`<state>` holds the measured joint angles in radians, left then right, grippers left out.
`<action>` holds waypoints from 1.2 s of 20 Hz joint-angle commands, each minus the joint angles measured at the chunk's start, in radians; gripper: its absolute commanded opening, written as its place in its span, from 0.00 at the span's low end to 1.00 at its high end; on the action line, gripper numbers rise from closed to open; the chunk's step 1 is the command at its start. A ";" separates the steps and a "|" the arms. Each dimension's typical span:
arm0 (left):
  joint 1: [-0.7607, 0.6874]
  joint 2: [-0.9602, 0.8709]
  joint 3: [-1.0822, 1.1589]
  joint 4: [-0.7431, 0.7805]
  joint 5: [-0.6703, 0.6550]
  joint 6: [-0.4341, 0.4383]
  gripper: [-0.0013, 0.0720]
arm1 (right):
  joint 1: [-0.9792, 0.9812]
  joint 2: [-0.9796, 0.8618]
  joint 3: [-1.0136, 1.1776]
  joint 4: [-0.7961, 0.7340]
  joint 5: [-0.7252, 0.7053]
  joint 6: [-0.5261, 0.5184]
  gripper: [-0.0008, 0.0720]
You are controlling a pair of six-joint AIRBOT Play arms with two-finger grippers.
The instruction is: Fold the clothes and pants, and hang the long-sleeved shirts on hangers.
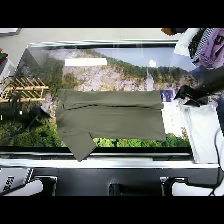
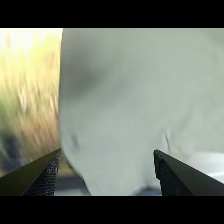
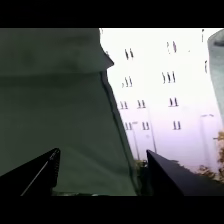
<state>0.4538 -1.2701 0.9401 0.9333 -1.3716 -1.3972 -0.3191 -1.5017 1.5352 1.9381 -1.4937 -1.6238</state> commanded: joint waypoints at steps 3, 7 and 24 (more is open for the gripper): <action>0.068 0.365 -0.529 -0.138 0.129 0.011 0.89 | -0.069 0.155 -0.191 0.147 0.033 -0.082 0.83; 0.047 0.383 -0.617 -0.156 0.175 0.041 0.89 | -0.063 0.155 -0.192 0.153 0.041 -0.081 0.83; -0.278 0.236 -0.624 -0.253 0.432 0.045 0.04 | -0.084 0.162 -0.184 0.321 0.006 -0.105 0.74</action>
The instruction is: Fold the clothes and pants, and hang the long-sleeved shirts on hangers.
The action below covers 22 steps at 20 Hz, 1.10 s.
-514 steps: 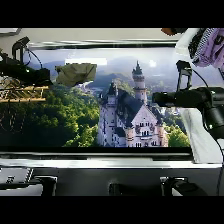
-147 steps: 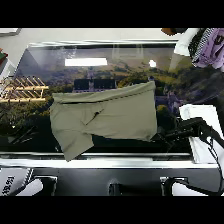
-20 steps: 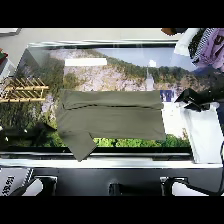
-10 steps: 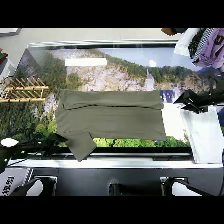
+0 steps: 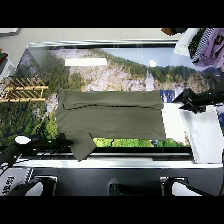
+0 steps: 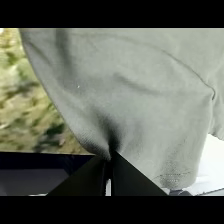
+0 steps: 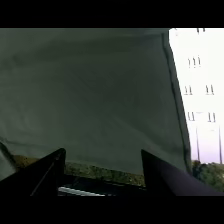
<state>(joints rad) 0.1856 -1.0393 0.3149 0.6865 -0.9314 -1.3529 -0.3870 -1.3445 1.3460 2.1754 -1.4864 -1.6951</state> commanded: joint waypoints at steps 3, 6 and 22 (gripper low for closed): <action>0.000 0.033 0.002 -0.006 -0.019 0.000 0.04 | -0.166 0.014 -0.001 0.080 0.031 -0.056 0.74; 0.006 0.046 0.002 -0.006 -0.028 0.000 0.04 | -0.238 0.011 -0.140 0.079 0.032 -0.082 0.74; 0.006 0.046 0.002 -0.006 -0.071 0.000 0.04 | -0.232 -0.034 -0.679 0.099 0.215 -0.275 0.77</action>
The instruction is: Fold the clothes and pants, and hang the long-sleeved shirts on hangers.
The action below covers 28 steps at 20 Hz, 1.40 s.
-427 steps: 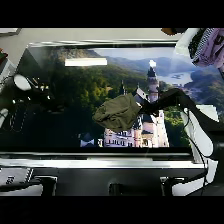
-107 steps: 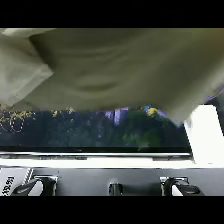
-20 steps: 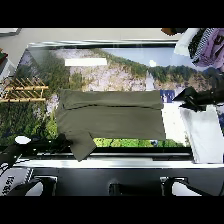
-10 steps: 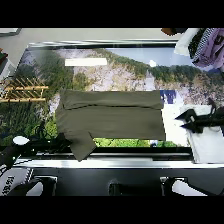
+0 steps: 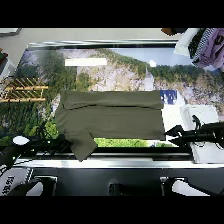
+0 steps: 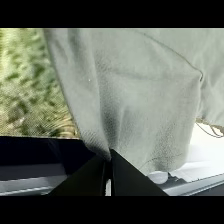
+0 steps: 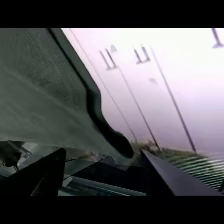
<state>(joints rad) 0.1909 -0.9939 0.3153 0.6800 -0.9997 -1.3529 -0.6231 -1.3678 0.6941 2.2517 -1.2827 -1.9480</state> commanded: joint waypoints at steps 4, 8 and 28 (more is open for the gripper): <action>0.001 0.001 0.002 0.000 -0.002 0.000 0.04 | 0.166 -0.013 -0.026 -0.025 0.087 0.015 0.71; 0.001 0.001 0.027 0.001 -0.022 0.000 0.04 | 0.215 -0.004 -0.017 -0.091 0.151 0.094 0.09; 0.061 0.001 0.489 0.279 -0.284 -0.241 0.04 | 0.365 0.237 0.140 -0.091 0.103 0.217 0.05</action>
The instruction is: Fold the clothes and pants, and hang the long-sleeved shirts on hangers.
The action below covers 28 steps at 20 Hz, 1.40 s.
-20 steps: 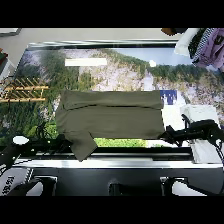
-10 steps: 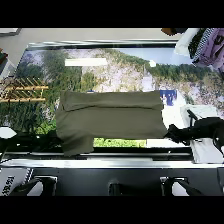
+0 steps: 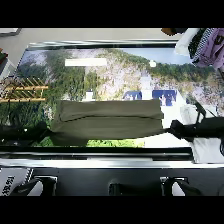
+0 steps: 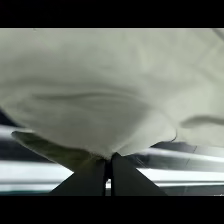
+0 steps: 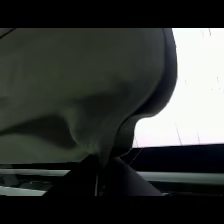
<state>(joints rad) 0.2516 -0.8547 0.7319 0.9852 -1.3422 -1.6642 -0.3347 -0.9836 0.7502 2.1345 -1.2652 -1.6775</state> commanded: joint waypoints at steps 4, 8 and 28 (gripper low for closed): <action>-0.023 -0.414 0.288 -0.029 0.076 0.144 0.04 | 0.155 -0.427 0.343 0.011 0.131 -0.023 0.05; -0.059 -0.650 0.522 -0.029 0.067 0.150 0.04 | 0.167 -0.561 0.502 -0.050 0.163 0.088 0.05; -0.118 -0.956 0.853 -0.013 0.032 0.113 0.63 | 0.116 -0.660 0.656 -0.078 0.132 0.124 0.79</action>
<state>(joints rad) 0.1314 -1.8153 1.5620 0.9600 -1.3048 -1.5517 -0.1761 -1.6566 1.3590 2.0361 -1.0492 -1.5406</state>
